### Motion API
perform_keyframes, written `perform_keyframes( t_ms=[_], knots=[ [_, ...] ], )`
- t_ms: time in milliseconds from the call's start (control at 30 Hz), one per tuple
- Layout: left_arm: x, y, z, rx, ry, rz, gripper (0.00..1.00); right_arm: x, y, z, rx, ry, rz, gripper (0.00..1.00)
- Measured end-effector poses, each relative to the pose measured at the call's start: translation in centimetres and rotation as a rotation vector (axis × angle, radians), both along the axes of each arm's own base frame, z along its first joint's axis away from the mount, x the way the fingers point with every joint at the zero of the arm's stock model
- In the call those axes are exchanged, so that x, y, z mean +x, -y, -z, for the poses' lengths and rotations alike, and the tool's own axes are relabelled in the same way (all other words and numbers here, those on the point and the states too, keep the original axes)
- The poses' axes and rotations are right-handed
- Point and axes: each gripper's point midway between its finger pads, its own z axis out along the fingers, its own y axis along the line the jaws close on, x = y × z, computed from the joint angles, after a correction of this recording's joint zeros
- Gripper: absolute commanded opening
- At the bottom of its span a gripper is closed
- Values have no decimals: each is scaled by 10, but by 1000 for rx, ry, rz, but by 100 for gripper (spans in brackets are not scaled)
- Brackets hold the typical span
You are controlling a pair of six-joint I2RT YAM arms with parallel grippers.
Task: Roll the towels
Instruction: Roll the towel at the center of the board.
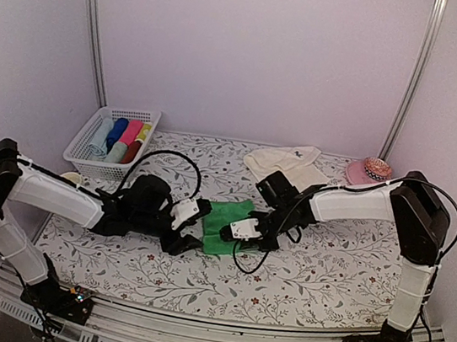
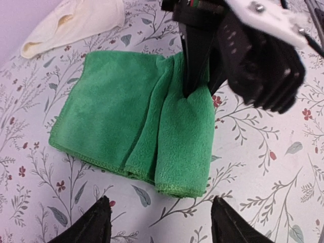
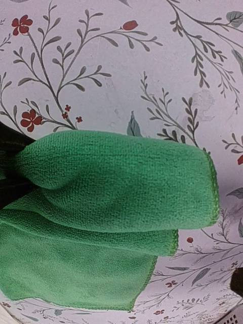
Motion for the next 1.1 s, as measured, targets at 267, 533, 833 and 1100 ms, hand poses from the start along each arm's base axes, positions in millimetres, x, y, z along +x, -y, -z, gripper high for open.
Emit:
perform_keyframes(
  t_ms=[267, 533, 833, 1100],
  knots=[
    [-29, 18, -13, 50, 269, 77, 65, -2, -1, -3, -30, -197, 4, 7],
    [-43, 29, 11, 171, 386, 146, 62, -16, 6, -7, -68, -399, 2, 7],
    [-41, 42, 25, 257, 479, 166, 62, -32, 14, -7, -110, -533, -2, 8],
    [-40, 55, 20, 237, 532, 173, 62, -41, 20, -7, -129, -584, -3, 9]
  ],
)
